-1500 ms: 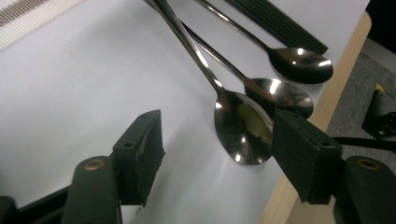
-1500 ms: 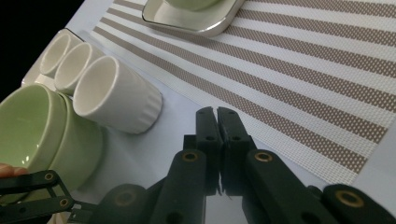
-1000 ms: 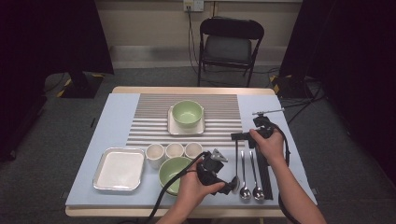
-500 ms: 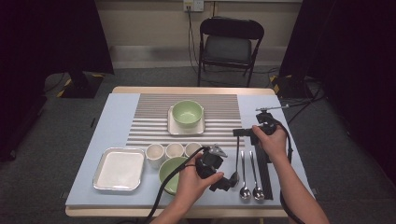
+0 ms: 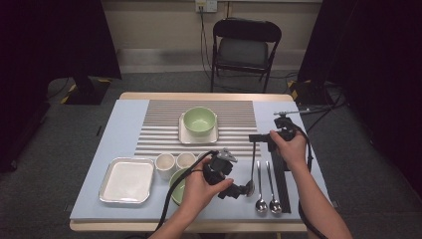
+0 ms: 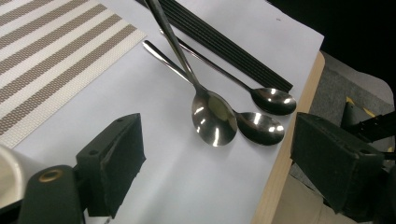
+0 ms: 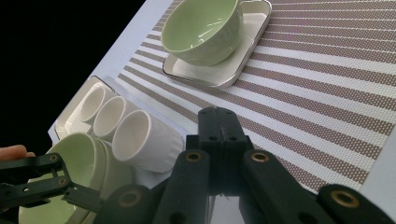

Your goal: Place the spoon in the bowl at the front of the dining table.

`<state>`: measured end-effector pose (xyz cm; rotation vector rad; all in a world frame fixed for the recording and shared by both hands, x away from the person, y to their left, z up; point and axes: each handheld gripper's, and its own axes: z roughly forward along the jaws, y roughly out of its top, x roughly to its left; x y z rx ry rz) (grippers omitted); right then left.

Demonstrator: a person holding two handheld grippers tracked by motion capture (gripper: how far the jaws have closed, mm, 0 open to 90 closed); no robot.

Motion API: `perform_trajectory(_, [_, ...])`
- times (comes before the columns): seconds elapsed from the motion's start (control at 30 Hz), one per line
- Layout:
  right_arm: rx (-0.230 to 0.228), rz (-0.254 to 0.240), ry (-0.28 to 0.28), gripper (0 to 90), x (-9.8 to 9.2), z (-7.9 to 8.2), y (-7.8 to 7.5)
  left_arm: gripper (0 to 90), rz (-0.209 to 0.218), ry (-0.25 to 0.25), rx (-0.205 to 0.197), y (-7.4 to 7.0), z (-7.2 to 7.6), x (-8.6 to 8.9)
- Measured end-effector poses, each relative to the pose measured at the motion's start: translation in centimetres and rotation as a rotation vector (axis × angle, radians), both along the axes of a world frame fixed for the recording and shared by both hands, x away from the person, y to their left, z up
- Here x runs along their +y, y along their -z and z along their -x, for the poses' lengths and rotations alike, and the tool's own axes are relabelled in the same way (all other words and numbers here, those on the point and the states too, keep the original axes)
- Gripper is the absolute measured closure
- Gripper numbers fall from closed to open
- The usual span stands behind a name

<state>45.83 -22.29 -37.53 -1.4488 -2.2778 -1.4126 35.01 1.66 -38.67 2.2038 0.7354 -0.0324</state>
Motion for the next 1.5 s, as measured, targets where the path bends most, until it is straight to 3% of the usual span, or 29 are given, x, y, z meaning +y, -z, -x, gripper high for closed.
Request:
perform_trajectory(0.67, [-0.014, -0.017, 0.016, 90.0, 0.2, -0.4, -1.6, 17.0, 0.009, -0.021, -0.014, -1.1, -0.9, 1.9])
perform_trajectory(0.9, [-0.023, -0.027, 0.018, 90.0, 0.6, -0.5, -2.2, 16.7, 0.001, -0.037, 0.005, -0.6, -1.4, 1.5])
perform_trajectory(1.13, [-0.023, -0.050, 0.023, 90.0, 1.0, -0.7, -2.3, 16.7, -0.003, -0.012, 0.028, 0.1, -1.6, 0.4])
perform_trajectory(1.33, [-0.033, -0.063, 0.027, 90.0, 1.3, -0.8, -2.9, 16.7, 0.003, -0.028, 0.042, 0.5, -2.1, -0.4])
perform_trajectory(1.5, [-0.034, -0.076, 0.025, 90.0, 1.8, -0.8, -3.3, 16.8, -0.020, -0.044, 0.042, 0.8, -2.6, -0.9])
